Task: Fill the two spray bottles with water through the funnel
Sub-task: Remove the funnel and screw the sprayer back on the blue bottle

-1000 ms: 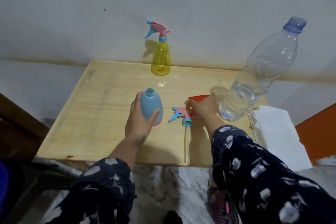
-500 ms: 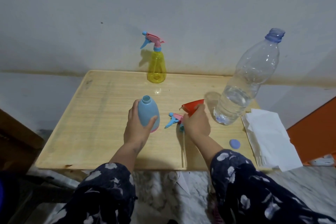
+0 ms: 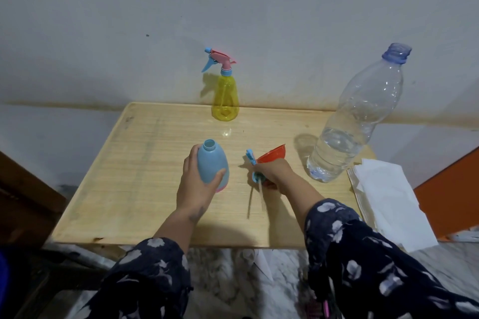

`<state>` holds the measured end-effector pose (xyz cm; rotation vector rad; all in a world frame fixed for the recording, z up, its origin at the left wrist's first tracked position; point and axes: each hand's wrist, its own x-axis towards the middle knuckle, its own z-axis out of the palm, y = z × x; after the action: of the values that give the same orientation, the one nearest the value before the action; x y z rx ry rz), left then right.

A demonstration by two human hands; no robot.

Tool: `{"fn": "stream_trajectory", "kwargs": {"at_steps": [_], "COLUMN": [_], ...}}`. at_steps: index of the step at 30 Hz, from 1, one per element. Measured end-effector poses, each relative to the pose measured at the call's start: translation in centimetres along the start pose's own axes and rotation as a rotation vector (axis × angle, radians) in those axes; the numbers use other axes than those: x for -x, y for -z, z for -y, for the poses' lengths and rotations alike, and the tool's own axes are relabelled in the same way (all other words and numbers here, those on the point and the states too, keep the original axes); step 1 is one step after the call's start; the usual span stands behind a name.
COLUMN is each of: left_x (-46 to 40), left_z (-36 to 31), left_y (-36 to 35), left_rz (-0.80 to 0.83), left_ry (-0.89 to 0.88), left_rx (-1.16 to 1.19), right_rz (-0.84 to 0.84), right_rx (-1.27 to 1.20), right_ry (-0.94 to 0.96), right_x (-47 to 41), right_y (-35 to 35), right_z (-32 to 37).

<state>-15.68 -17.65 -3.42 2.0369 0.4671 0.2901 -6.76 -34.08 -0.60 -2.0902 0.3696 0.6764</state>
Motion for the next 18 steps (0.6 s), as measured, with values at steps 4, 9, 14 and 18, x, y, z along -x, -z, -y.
{"fn": "stream_trajectory", "kwargs": {"at_steps": [4,9,14,18], "left_x": [-0.4,-0.8,-0.2,0.1], "left_z": [-0.2,-0.3,-1.3,-2.6], "left_y": [-0.3,-0.6,-0.1,0.9], "left_rz": [0.006,0.034,0.02,0.059], "left_ry": [0.003,0.031,-0.024,-0.09], "left_rx": [0.033,0.016,-0.1,-0.149], "right_rz": [0.218,0.235,0.085,-0.035], "right_rx": [-0.261,-0.476,-0.537,-0.593], "right_ry": [-0.106,-0.002,0.248,0.423], "right_x": [1.0,2.8,4.1,5.1], "right_y": [1.6,3.1,3.9,5.0], "right_z": [1.5,5.1,9.1,11.8]}}
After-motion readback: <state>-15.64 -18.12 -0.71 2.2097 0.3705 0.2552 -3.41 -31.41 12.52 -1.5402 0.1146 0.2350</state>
